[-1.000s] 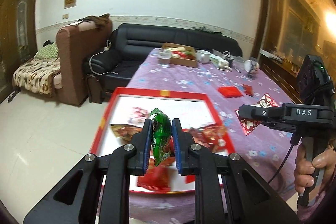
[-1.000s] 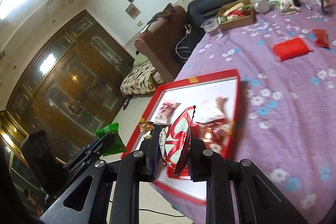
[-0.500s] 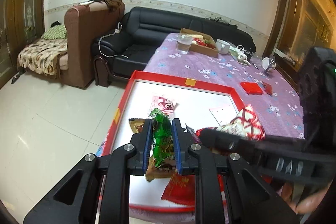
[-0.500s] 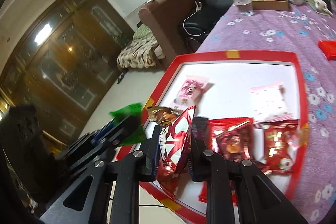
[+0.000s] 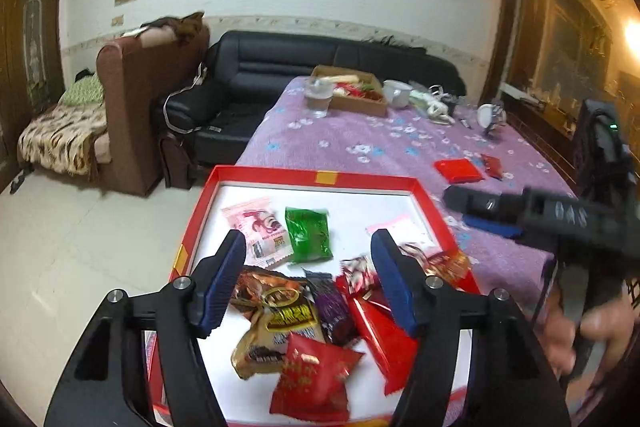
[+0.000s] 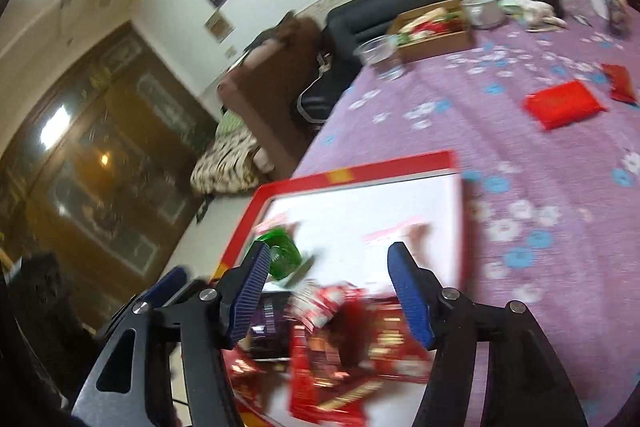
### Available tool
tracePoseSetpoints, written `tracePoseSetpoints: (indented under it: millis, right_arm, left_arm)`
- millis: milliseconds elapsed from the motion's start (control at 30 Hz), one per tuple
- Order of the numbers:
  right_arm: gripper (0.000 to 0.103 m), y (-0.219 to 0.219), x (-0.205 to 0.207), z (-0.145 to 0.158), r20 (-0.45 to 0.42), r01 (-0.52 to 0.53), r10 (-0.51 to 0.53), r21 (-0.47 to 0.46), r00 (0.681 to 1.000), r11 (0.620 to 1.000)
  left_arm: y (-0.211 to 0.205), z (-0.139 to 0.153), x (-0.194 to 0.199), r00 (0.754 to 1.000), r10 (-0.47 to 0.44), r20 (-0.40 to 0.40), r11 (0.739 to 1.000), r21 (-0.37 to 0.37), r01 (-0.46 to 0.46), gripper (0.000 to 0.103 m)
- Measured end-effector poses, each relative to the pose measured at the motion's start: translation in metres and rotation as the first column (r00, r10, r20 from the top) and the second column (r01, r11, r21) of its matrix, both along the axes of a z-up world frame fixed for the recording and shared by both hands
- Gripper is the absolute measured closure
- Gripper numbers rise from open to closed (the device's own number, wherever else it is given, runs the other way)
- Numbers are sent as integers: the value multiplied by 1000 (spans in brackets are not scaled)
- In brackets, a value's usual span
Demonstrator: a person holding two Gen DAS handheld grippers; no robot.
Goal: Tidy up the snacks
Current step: 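Move both open tools back toward the red packets on the table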
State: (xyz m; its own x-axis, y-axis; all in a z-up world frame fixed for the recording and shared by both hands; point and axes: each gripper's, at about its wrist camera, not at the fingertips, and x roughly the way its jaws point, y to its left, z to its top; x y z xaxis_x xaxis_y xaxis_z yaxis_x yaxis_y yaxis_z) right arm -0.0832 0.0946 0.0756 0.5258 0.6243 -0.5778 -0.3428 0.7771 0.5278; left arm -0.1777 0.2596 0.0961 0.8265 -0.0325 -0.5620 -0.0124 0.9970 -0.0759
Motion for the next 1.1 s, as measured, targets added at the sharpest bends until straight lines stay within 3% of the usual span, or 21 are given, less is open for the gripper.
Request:
tracePoseSetpoints:
  millis: [133, 300, 567, 667, 767, 833, 867, 1100]
  right_arm:
    - [35, -62, 3, -8, -28, 110, -108, 69, 994, 992]
    - [35, -142, 0, -21, -61, 235, -229, 110, 971, 966]
    - [33, -265, -24, -31, 8, 362, -380, 284, 925, 888]
    - [30, -292, -28, -36, 40, 402, -435, 317, 899, 859]
    - [27, -305, -27, -52, 44, 437, -476, 331, 878, 836]
    - [27, -315, -28, -55, 12, 428, -471, 397, 882, 812]
    - [27, -319, -32, -54, 39, 420, -480, 426, 876, 801]
    - [26, -330, -32, -60, -3, 456, -509, 447, 861, 770]
  left_arm:
    - [-5, 1, -18, 1000, -23, 16, 999, -45, 24, 29]
    - [-21, -8, -31, 998, -64, 2, 991, -119, 64, 27]
    - [-73, -5, -48, 993, -115, 26, 990, -84, 117, 27]
    - [-89, 0, -55, 991, -128, 46, 989, -62, 131, 20]
    - [-103, -1, -59, 987, -150, 54, 987, -49, 152, 20]
    - [-111, -3, -59, 984, -170, 47, 984, -47, 172, 20]
    - [-114, -5, -59, 983, -176, 42, 983, -46, 178, 20]
    - [-123, -4, -58, 980, -194, 42, 980, -37, 196, 20]
